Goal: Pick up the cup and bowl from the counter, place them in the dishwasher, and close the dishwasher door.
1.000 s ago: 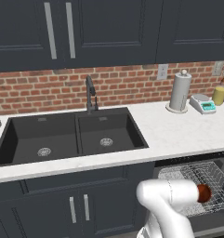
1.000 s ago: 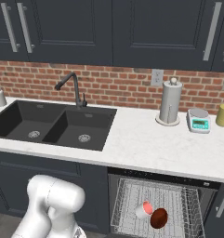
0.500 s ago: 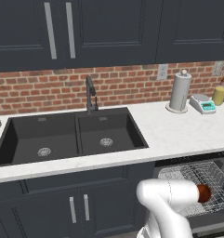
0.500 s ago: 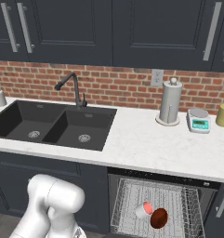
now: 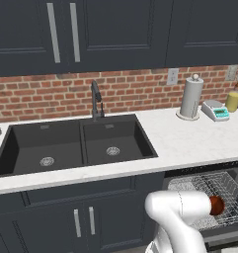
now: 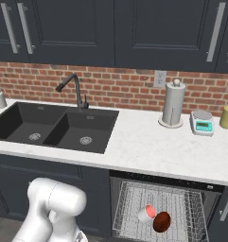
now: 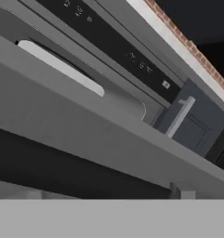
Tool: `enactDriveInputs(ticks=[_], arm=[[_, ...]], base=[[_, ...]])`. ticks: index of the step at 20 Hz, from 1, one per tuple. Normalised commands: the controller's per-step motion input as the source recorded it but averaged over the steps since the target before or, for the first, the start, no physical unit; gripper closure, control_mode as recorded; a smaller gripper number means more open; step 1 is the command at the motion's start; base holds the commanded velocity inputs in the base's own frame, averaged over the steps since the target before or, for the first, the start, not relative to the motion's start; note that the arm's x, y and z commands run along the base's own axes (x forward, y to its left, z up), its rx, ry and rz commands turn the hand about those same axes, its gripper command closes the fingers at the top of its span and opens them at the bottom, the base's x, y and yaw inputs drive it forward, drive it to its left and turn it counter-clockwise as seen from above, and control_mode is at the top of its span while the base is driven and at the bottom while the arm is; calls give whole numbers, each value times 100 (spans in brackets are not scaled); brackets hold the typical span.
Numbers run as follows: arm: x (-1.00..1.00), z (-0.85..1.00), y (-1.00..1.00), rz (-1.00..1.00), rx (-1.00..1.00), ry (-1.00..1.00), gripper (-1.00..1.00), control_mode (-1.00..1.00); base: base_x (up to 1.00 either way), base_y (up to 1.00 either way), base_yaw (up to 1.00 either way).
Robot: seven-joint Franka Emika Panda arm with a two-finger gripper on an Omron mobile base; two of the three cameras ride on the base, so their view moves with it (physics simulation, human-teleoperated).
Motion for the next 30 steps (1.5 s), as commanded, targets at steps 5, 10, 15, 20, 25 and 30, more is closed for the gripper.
enactDriveInputs(ticks=[5, 10, 15, 20, 25, 30], arm=[[96, 47, -23, 13, -2, 14, -100, -100], [95, 50, -28, 12, -6, 25, -100, -100], [79, 28, -16, 8, -3, 17, -100, -100], [74, 7, -6, 6, -2, 11, -100, -100], [100, -9, -2, 7, 0, 1, -100, -100], [100, -21, 0, 6, 1, 0, -100, -100]], base=[[0, 0, 0], [0, 0, 0], [0, 0, 0], [0, 0, 0], [0, 0, 0], [0, 0, 0]])
